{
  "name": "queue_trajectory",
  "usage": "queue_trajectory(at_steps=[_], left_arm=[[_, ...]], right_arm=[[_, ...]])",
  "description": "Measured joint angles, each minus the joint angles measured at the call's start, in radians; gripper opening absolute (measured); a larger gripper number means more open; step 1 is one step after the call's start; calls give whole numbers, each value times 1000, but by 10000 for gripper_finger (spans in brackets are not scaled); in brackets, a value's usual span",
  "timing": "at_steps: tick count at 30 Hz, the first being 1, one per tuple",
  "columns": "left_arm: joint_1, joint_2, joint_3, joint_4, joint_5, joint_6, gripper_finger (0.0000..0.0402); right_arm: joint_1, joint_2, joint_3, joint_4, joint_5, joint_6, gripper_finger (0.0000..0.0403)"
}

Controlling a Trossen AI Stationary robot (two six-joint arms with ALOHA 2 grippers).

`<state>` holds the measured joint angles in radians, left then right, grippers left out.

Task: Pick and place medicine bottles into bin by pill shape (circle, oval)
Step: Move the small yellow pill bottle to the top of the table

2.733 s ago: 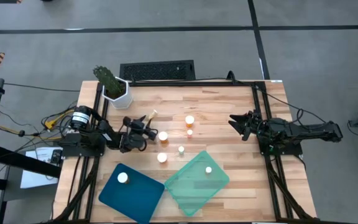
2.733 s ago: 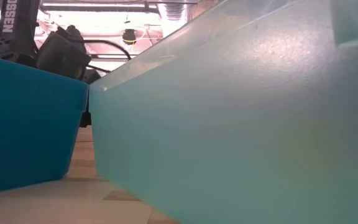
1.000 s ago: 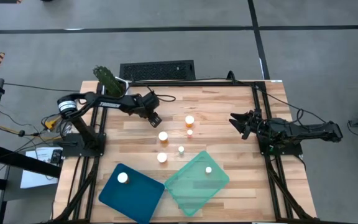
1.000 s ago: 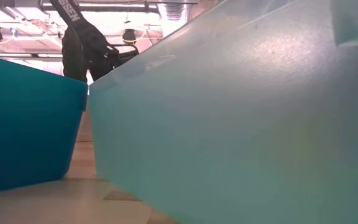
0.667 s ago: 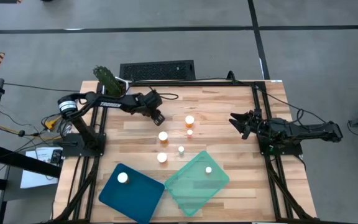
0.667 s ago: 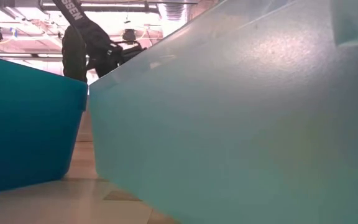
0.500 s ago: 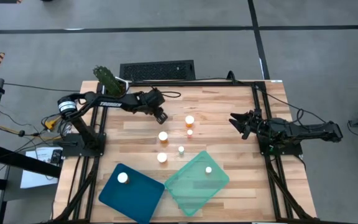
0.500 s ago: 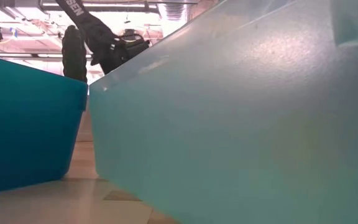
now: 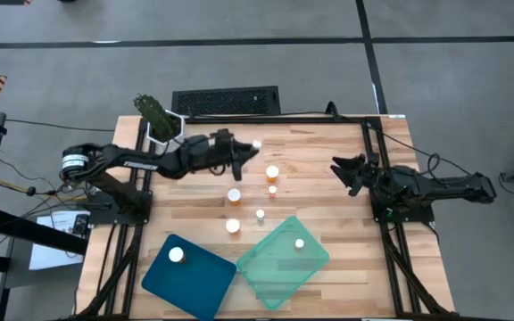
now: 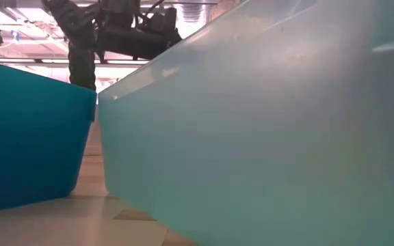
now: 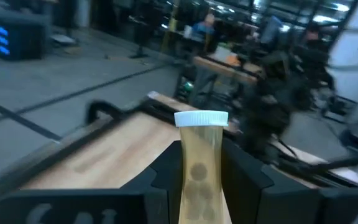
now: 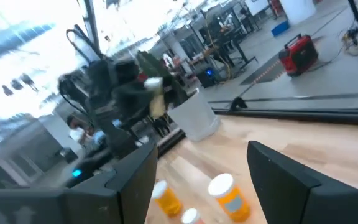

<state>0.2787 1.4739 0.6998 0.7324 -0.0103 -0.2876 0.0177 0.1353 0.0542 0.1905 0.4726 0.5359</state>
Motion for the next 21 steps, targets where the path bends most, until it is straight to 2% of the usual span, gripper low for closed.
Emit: queue_trajectory(at_steps=[3, 7, 12, 15, 21], left_arm=[[-37, 0, -25, 44, -40, -2, 78], [-76, 1, -29, 53, -91, -2, 78], [-113, 1, -26, 135, -102, 21, 78], [-126, 0, -26, 187, -102, 25, 78], [-144, 1, -26, 211, -103, 48, 78]], right_arm=[[-24, 101, 69, 1, -7, -84, 260], [-78, 304, 197, -1, -58, -176, 260], [-159, 575, 418, 5, -254, -184, 260], [-187, 737, 562, -8, -362, -257, 260], [-213, 983, 843, -3, -479, -360, 260]])
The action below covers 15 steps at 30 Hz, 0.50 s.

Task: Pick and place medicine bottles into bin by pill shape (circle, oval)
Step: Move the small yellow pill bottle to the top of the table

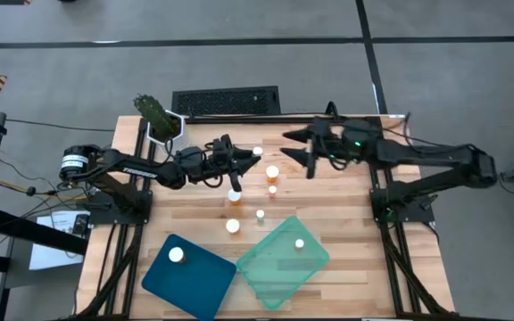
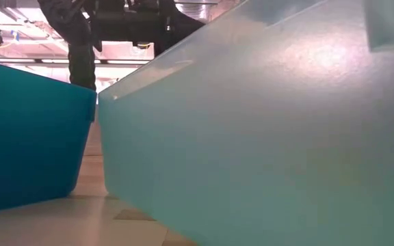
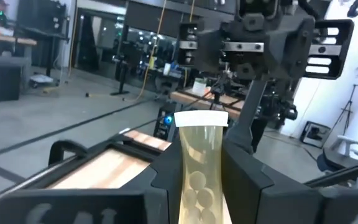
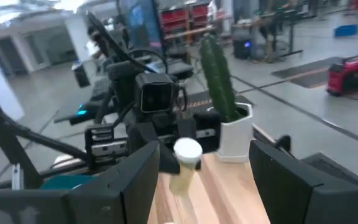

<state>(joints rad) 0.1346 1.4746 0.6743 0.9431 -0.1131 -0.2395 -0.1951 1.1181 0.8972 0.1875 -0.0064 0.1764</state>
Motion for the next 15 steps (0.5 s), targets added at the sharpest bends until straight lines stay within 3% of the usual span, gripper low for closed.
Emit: queue_trajectory(at_steps=[7, 15], left_arm=[[-1, -1, 0, 58, 0, 37, 78], [-1, -1, 0, 106, 9, 62, 78]], right_arm=[[-26, 206, 201, -3, -164, 7, 260], [-52, 321, 278, -1, -257, 44, 260]])
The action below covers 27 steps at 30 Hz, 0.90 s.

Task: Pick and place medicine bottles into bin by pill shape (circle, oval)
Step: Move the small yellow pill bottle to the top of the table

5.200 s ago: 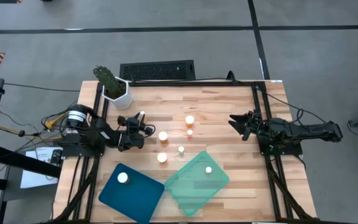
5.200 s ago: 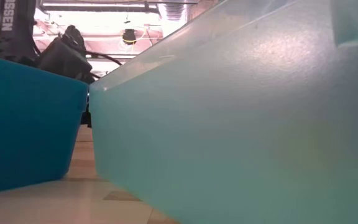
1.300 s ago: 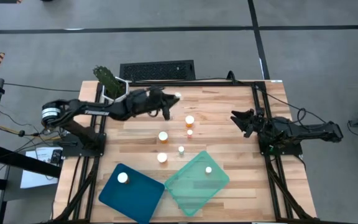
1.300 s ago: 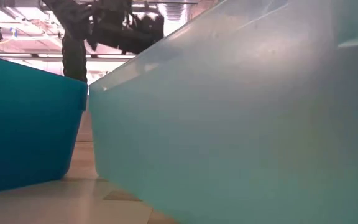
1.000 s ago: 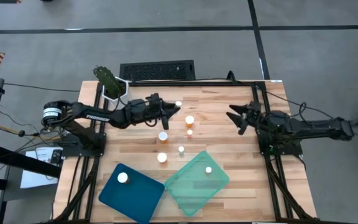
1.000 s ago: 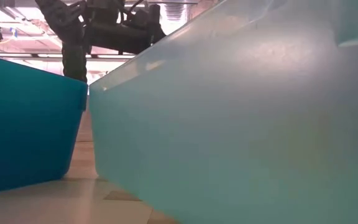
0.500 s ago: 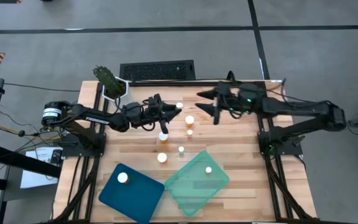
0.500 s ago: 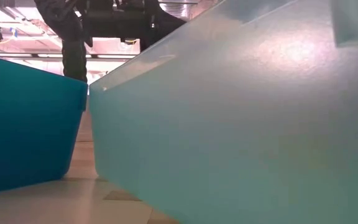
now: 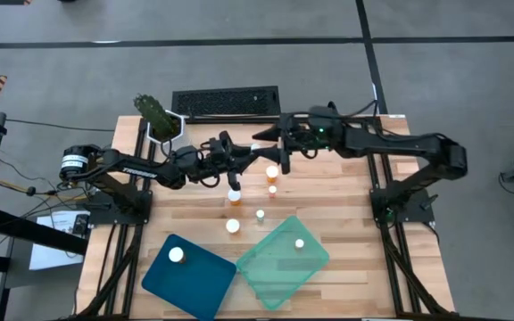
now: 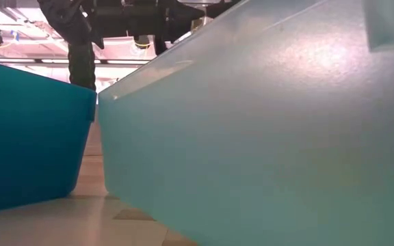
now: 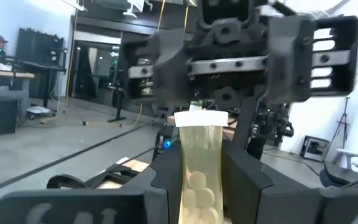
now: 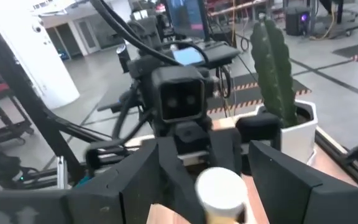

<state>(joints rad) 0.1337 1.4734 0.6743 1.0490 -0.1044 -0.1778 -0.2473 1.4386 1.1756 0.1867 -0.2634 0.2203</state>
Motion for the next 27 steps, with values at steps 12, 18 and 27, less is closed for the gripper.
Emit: queue_trajectory(at_steps=[12, 18, 27], left_arm=[[0, 0, 0, 21, 14, 2, 78], [1, 0, 0, 36, 3, 2, 78], [1, 0, 0, 42, 3, 3, 78]], right_arm=[[-17, 6, 1, -11, -29, 18, 260], [-14, 6, 1, -29, -29, 18, 260], [-15, 6, 1, -33, -29, 16, 260]])
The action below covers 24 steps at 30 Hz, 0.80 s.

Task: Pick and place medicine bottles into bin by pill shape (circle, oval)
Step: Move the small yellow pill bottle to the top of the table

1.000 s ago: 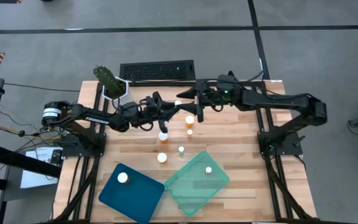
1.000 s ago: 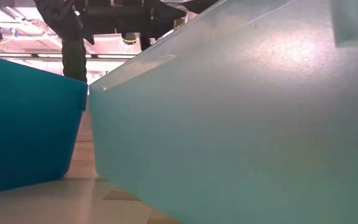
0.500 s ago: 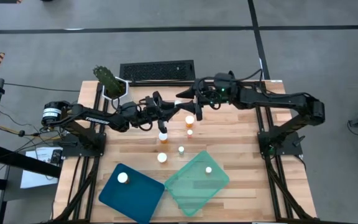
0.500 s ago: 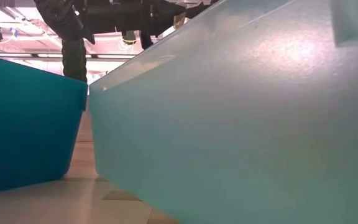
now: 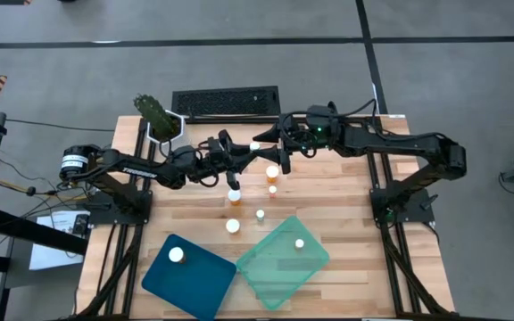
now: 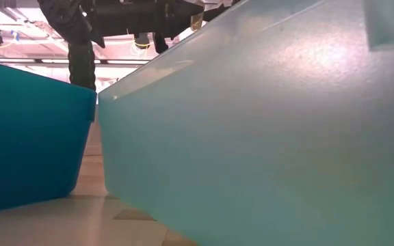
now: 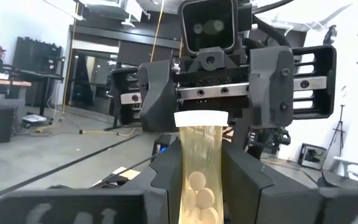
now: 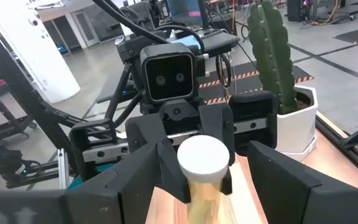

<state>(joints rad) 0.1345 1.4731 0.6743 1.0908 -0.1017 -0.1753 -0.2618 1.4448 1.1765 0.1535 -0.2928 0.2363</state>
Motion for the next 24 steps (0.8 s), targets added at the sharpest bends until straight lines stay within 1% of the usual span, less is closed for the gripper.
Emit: queue_trajectory(at_steps=[11, 14, 20, 24], left_arm=[[0, 0, 0, 1, 0, 14, 78], [0, 0, 0, 8, 0, 14, 78], [0, 1, 25, -39, 5, 37, 78], [0, 0, 32, -52, 12, 37, 78]], right_arm=[[-2, 1, 0, 3, 0, -1, 259], [1, 24, 2, 11, 1, 2, 258], [12, 46, 1, 39, 0, 9, 258], [16, 36, 1, 64, 1, 2, 258]])
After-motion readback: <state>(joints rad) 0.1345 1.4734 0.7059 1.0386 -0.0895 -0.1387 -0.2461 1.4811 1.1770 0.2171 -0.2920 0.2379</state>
